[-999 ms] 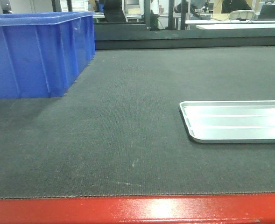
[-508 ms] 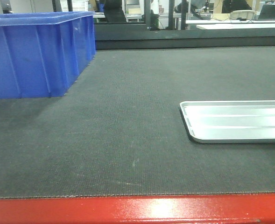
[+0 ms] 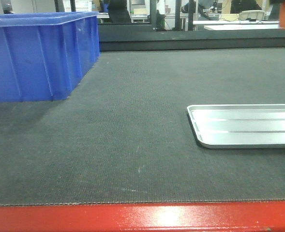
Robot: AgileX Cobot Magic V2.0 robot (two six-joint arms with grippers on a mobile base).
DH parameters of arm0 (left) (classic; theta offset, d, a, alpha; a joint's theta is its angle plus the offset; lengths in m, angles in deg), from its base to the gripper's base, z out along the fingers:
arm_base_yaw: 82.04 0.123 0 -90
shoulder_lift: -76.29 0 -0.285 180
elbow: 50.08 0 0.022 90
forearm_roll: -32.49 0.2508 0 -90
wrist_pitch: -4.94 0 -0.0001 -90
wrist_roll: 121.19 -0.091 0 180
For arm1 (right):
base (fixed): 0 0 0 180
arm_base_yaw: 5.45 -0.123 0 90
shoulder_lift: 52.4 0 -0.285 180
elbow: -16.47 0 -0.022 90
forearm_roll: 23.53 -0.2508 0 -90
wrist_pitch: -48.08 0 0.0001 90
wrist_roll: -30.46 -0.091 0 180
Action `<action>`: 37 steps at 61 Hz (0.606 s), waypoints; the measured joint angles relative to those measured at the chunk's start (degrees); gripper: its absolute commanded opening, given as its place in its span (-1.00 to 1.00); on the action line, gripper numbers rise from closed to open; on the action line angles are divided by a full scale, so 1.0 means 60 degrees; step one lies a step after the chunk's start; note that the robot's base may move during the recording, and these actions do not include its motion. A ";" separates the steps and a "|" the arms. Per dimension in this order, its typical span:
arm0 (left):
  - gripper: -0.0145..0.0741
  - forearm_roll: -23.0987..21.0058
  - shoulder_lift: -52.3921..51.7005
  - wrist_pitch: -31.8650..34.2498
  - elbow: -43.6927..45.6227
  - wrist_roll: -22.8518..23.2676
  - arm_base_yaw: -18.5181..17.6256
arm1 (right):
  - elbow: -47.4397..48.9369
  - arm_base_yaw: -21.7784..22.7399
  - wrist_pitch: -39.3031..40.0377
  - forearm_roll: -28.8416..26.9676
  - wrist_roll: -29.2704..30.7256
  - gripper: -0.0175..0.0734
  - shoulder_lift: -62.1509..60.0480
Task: Grab orange capacitor from left shelf to right conveyor
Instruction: 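Lower the held capacitor onto the metal tray with the right gripper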
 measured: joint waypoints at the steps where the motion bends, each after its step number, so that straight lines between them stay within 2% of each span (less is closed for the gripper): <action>1: -0.91 0.0000 0.0000 0.0000 0.0000 0.0000 0.0000 | -0.0114 0.0060 0.0241 0.0000 0.0000 -0.27 0.0076; 12: -0.91 0.0000 0.0000 0.0000 0.0000 0.0000 0.0000 | -0.1250 0.0741 0.2773 0.0000 0.0000 -0.27 0.1257; 22: -0.91 0.0000 0.0000 0.0000 0.0000 0.0000 0.0000 | -0.1553 0.1271 0.4205 0.0108 0.0000 -0.27 0.2533; 37: -0.91 0.0000 0.0000 0.0000 0.0000 0.0000 0.0000 | -0.1552 0.1290 0.6611 0.0927 0.0000 -0.27 0.4934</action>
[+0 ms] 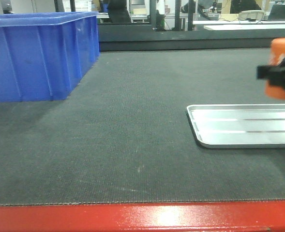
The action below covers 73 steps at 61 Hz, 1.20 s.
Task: Grab orange capacitor from left shelf to right conveyor
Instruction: 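Lower the held capacitor onto the metal tray with the right gripper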
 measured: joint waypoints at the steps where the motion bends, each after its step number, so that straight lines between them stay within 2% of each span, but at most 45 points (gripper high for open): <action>1: -0.91 0.0000 0.0000 0.0000 0.0000 0.0000 0.0000 | 0.0000 0.0000 0.0093 0.0052 0.0000 -0.27 0.0113; 28: -0.91 0.0000 0.0000 0.0000 0.0000 0.0000 0.0000 | 0.0034 0.0000 0.0956 0.0168 0.0000 -0.23 0.1787; 32: -0.91 0.0000 0.0000 0.0000 0.0000 0.0000 0.0000 | 0.0034 0.0000 0.0956 0.0168 0.0000 -0.05 0.1801; 42: -0.91 0.0000 0.0000 0.0000 0.0000 0.0000 0.0000 | 0.0043 0.0000 0.0972 0.0168 0.0000 0.66 0.1822; 45: -0.91 0.0000 0.0000 0.0000 0.0000 0.0000 0.0000 | 0.0043 0.0000 0.0972 0.0168 0.0000 0.75 0.1822; 61: -0.91 0.0000 0.0000 0.0000 0.0000 0.0000 0.0000 | 0.0043 0.0000 -0.0061 0.0183 0.0000 0.72 0.1077; 73: -0.91 0.0000 0.0000 0.0000 0.0000 0.0000 0.0000 | 0.0043 -0.0082 -0.2096 0.0232 -0.0204 0.72 -0.0819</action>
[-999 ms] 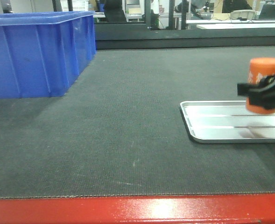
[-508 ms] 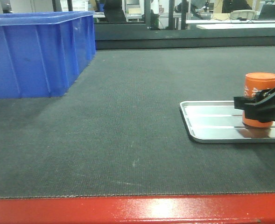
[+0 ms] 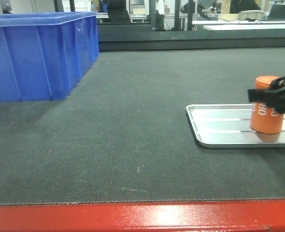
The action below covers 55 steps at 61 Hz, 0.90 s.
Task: Grab orange capacitor from left shelf to right conveyor
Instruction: 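Lower the held capacitor onto the metal tray with the right gripper, then open the right gripper and lift it away from the capacitor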
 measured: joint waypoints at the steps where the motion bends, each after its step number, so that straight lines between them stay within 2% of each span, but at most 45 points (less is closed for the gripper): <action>1: -0.91 0.0000 0.0000 0.0000 0.0000 0.0000 0.0000 | 0.0000 -0.0045 -0.0182 -0.0002 -0.0040 0.72 -0.0161; 10: -0.91 0.0000 0.0000 0.0000 0.0000 0.0000 0.0000 | 0.0000 -0.0555 -0.1913 0.0145 -0.0430 0.71 -0.2096; 14: -0.91 0.0000 0.0000 0.0000 0.0000 0.0000 0.0000 | 0.0000 -0.0840 -0.2617 0.0164 -0.0625 0.63 -0.2947; 31: -0.91 0.0000 0.0000 0.0000 0.0000 0.0000 0.0000 | -0.0055 -0.1780 -0.6139 0.0186 -0.1470 -0.31 -0.7035; 37: -0.91 0.0000 0.0000 0.0000 0.0000 0.0000 0.0000 | -0.0076 -0.1979 -0.7250 0.0186 -0.1503 -0.55 -0.8296; 46: -0.91 0.0000 0.0000 0.0000 0.0000 0.0000 0.0000 | -0.0091 -0.2116 -0.8748 0.0075 -0.1528 -0.53 -0.9848; 55: -0.91 0.0000 0.0000 0.0000 0.0000 0.0000 0.0000 | -0.0091 -0.2116 -0.9430 -0.0056 -0.1526 -0.53 -1.0748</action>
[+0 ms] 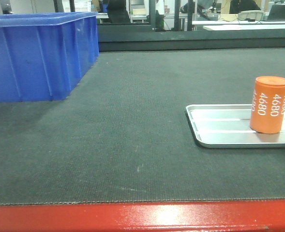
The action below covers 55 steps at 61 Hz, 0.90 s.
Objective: Grab orange capacitor from left shelf to right conveyor
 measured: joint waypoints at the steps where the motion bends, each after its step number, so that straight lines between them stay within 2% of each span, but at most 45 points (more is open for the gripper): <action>1: -0.91 0.0000 0.0000 0.0000 0.0000 0.0000 0.0000 | 0.0000 0.0000 -0.0022 0.0000 0.0000 -0.53 -0.0038; 32: -0.91 0.0000 0.0000 0.0000 0.0000 0.0000 0.0000 | -0.0020 0.0027 -0.0233 -0.0059 0.0014 -0.53 -0.0169; 36: -0.91 0.0000 0.0000 0.0000 0.0000 0.0000 0.0000 | -0.0020 0.0277 -0.0318 -0.0264 0.0329 -0.53 -0.0310; 46: -0.91 0.0000 0.0000 0.0000 0.0000 0.0000 0.0000 | -0.0191 0.1411 -0.0517 -0.1497 0.2053 -0.53 -0.1071; 55: -0.91 0.0000 0.0000 0.0000 0.0000 0.0000 0.0000 | -0.1118 0.2428 -0.0525 -0.1783 0.2442 -0.53 -0.2190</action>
